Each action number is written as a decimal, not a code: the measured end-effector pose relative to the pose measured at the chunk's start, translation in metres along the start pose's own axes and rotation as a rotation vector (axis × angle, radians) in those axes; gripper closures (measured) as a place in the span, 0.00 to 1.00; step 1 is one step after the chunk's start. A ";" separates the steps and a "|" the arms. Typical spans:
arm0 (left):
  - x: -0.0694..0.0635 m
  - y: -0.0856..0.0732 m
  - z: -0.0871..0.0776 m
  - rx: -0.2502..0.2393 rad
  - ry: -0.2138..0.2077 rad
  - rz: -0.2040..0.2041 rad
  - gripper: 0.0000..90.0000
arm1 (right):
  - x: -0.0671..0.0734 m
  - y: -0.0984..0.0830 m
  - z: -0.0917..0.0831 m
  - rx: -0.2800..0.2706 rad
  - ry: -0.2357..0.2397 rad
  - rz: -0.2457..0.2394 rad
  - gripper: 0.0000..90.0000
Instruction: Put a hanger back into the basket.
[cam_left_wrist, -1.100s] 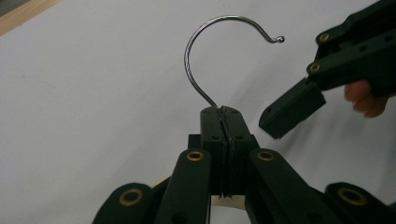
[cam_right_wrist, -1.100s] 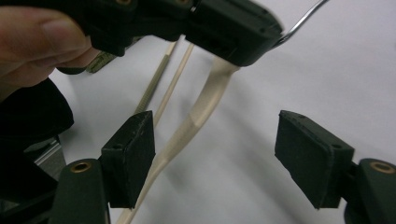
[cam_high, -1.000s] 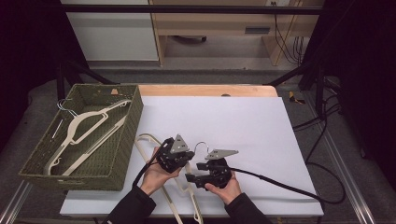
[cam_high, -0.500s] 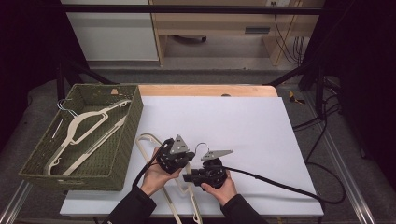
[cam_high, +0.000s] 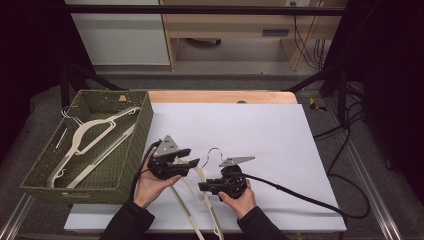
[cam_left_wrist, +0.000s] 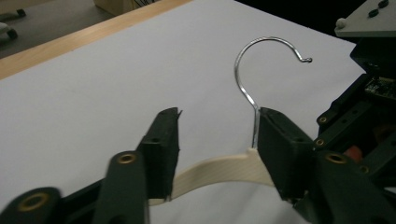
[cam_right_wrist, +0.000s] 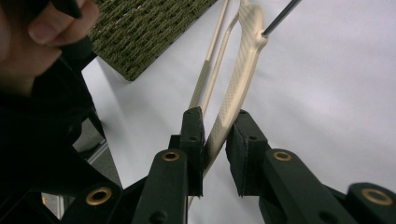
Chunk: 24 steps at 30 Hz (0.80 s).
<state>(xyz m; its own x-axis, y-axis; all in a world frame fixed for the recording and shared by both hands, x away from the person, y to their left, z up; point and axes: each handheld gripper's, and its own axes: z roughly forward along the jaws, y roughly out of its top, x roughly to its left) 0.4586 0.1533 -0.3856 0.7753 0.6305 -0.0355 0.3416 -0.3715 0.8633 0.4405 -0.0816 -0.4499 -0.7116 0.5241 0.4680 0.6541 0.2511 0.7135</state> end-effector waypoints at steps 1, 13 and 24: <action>0.003 -0.001 -0.005 -0.007 0.006 -0.004 0.49 | 0.000 0.001 -0.003 0.002 -0.003 -0.010 0.86; 0.015 -0.013 -0.028 -0.031 0.011 -0.023 0.25 | -0.007 0.008 -0.036 -0.013 -0.063 -0.039 0.92; 0.009 -0.015 -0.019 0.021 -0.023 0.023 0.13 | -0.007 0.013 -0.067 -0.049 -0.083 -0.081 0.96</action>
<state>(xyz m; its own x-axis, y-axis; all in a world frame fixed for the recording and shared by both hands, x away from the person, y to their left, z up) 0.4504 0.1773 -0.3890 0.7948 0.6063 -0.0277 0.3350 -0.4001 0.8531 0.4373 -0.1370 -0.4086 -0.7366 0.5695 0.3648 0.5807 0.2561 0.7728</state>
